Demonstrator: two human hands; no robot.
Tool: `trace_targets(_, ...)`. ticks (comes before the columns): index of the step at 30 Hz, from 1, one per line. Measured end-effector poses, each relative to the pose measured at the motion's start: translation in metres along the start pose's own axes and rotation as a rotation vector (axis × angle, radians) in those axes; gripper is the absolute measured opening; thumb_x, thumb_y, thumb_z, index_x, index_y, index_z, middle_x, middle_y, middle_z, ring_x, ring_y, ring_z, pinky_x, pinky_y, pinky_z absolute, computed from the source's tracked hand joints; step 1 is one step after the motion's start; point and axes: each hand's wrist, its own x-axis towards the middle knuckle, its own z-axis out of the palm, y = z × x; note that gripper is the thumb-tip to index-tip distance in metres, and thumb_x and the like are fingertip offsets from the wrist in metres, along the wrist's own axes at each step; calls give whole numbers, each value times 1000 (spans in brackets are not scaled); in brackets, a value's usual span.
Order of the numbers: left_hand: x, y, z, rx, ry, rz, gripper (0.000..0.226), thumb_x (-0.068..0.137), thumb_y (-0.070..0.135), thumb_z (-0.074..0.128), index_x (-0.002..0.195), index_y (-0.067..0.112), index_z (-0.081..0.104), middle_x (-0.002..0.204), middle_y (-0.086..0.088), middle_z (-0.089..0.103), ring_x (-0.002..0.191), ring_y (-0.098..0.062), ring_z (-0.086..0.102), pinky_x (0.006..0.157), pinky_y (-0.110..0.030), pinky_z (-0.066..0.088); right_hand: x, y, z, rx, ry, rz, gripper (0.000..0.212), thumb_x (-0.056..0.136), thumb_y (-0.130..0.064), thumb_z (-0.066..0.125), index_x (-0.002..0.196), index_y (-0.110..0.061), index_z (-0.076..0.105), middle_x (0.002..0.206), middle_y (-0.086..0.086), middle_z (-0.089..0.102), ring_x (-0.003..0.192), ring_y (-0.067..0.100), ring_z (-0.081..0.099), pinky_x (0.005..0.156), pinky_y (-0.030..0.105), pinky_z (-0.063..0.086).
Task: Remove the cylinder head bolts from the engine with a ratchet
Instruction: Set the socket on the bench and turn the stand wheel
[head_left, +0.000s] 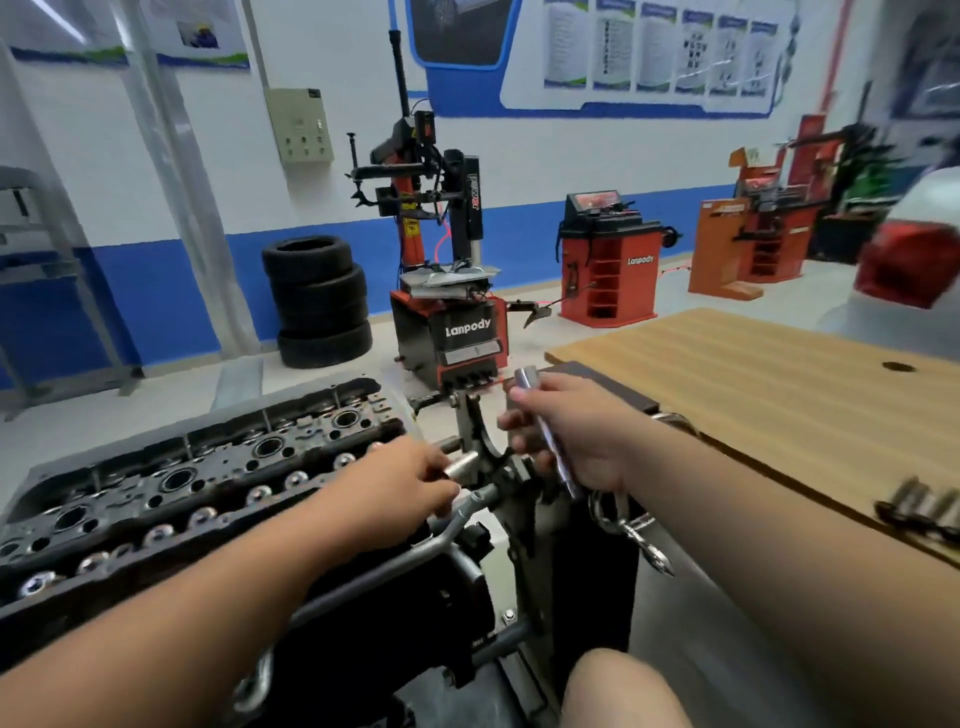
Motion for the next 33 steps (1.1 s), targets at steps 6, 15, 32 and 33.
trace_targets(6, 39, 57, 79, -113, 39, 49, 15, 102, 29, 59, 97, 17, 66, 87, 1, 68, 88, -22, 68, 71, -34, 47, -37, 67, -51, 119, 288, 136, 22, 102, -30, 55, 90, -12, 54, 76, 5, 49, 48, 9, 42, 37, 19, 30)
trace_targets(15, 71, 156, 157, -294, -14, 194, 29, 106, 13, 47, 135, 14, 53, 98, 6, 58, 74, -1, 46, 55, -5, 37, -42, 89, -115, 526, 483, 195, 14, 94, -16, 64, 81, -11, 63, 54, 2, 48, 33, 9, 35, 36, 18, 29)
trace_targets(32, 106, 132, 174, -891, -317, -154, 28, 104, 17, 57, 79, 7, 65, 66, -11, 47, 46, -14, 34, 46, -23, 27, -47, 46, -255, -254, 320, 390, 13, 103, -19, 55, 105, -8, 60, 68, 0, 65, 41, 5, 43, 34, 16, 32)
trace_targets(33, 105, 127, 175, -904, -359, -170, 31, 105, 20, 58, 76, 8, 61, 60, -6, 43, 43, -11, 30, 43, -21, 25, -45, 35, -272, -485, 321, 394, 16, 102, -19, 56, 109, -6, 62, 71, 2, 63, 43, 6, 43, 36, 16, 33)
